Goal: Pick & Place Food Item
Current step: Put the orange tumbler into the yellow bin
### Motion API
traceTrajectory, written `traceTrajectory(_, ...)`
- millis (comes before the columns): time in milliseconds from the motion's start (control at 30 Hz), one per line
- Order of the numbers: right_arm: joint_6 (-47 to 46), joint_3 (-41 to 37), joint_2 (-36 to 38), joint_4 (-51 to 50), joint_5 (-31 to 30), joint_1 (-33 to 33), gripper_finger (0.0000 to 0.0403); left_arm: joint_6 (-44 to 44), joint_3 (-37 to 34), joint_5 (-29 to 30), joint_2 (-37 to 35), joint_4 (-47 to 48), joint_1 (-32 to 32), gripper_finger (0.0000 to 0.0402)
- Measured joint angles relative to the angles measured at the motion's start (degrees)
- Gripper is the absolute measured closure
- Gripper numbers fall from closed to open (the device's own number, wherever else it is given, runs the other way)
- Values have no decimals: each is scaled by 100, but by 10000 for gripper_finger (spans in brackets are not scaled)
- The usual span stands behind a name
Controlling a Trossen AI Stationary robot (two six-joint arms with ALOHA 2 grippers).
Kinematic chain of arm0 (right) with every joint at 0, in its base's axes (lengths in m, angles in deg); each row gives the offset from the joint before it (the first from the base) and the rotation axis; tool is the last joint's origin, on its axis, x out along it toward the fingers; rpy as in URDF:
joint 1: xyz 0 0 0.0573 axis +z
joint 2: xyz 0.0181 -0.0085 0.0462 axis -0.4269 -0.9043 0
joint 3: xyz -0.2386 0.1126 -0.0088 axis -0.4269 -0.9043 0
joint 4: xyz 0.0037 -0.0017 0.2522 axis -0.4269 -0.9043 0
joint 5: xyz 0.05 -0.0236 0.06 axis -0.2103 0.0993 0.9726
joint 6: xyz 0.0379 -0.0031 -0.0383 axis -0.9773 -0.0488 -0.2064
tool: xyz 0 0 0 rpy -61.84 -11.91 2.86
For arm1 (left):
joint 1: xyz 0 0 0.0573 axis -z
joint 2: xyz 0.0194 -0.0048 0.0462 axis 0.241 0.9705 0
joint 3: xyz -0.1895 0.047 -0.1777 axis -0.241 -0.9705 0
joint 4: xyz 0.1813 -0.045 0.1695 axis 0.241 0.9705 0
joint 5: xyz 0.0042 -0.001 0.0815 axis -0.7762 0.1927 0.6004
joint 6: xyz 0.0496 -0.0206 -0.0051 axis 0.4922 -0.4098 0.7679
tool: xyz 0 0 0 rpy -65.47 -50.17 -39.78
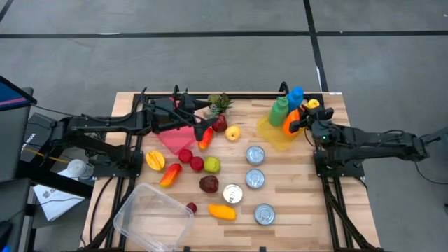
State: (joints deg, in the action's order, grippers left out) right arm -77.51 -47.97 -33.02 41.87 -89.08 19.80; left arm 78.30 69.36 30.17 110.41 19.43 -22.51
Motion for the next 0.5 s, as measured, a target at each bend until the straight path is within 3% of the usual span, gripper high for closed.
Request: traceTrajectory(500,-301,-453,2,84,0,-144,333,-20,0,0,0,8,-21,66)
